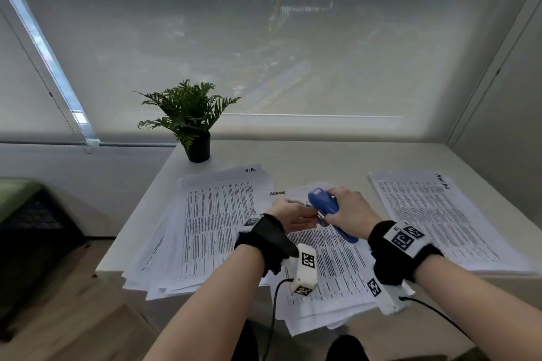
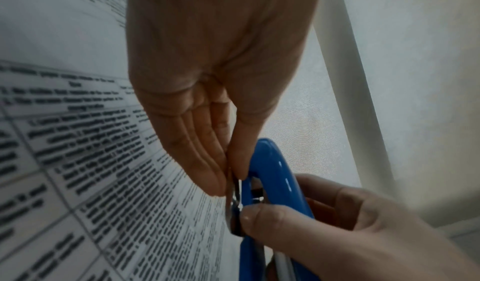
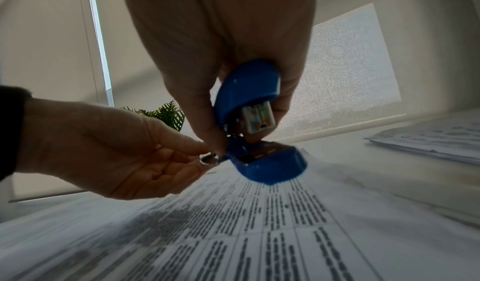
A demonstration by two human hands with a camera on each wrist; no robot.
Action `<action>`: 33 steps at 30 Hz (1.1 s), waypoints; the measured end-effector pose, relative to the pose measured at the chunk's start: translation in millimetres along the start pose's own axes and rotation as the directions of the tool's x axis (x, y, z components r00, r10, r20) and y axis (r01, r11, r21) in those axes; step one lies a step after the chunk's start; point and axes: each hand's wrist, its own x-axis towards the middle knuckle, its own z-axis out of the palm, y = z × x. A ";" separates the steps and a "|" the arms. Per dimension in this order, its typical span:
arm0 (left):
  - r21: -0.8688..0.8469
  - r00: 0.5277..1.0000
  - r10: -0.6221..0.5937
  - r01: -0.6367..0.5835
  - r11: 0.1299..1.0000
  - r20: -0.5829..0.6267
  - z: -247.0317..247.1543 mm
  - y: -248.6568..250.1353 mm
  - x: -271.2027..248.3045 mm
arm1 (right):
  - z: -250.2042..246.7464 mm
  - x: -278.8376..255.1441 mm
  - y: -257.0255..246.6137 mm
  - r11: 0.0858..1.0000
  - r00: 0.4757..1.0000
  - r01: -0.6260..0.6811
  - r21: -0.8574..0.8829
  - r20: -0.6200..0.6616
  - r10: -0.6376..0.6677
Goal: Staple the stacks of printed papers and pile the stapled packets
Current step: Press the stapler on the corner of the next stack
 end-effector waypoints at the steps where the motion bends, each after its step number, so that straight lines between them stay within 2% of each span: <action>1: -0.017 1.000 -0.007 0.006 1.000 -0.015 0.3 0.5 -1.2 | 0.0 -1.1 0.2 1.000 1.000 0.000 0.002 -0.001 0.000; 5: -0.046 1.000 -0.020 0.021 0.999 0.004 -2.0 4.5 -5.7 | -1.4 -3.9 2.6 1.000 1.000 -0.008 0.028 -0.003 0.009; 11: 0.065 0.999 0.017 -0.019 0.998 0.027 -13.7 12.2 -7.5 | -0.7 -9.8 1.8 0.995 0.999 -0.034 0.096 0.003 0.034; 16: 0.137 0.999 0.045 -0.044 0.990 -0.010 -18.2 14.5 -6.1 | -0.1 -9.5 -3.7 0.996 1.000 -0.019 0.088 -0.003 0.019; 21: 0.214 0.985 0.143 -0.120 0.969 -0.096 -16.3 17.9 -2.4 | -2.7 -6.3 -5.5 0.997 1.000 -0.020 0.076 0.005 0.020; 25: 0.164 0.980 0.130 -0.106 0.981 -0.147 -21.3 18.0 0.5 | -5.7 -4.9 -7.5 0.997 0.999 -0.020 0.069 0.040 0.017; 30: 0.388 0.953 0.224 -0.131 0.912 -0.204 -42.7 28.2 1.4 | 1.2 -3.9 2.1 0.997 0.995 -0.068 0.039 0.075 0.065; 33: 0.397 0.945 0.262 -0.167 0.902 -0.198 -54.7 31.4 -4.4 | 4.9 -1.6 4.8 0.996 0.994 -0.084 -0.013 0.065 0.084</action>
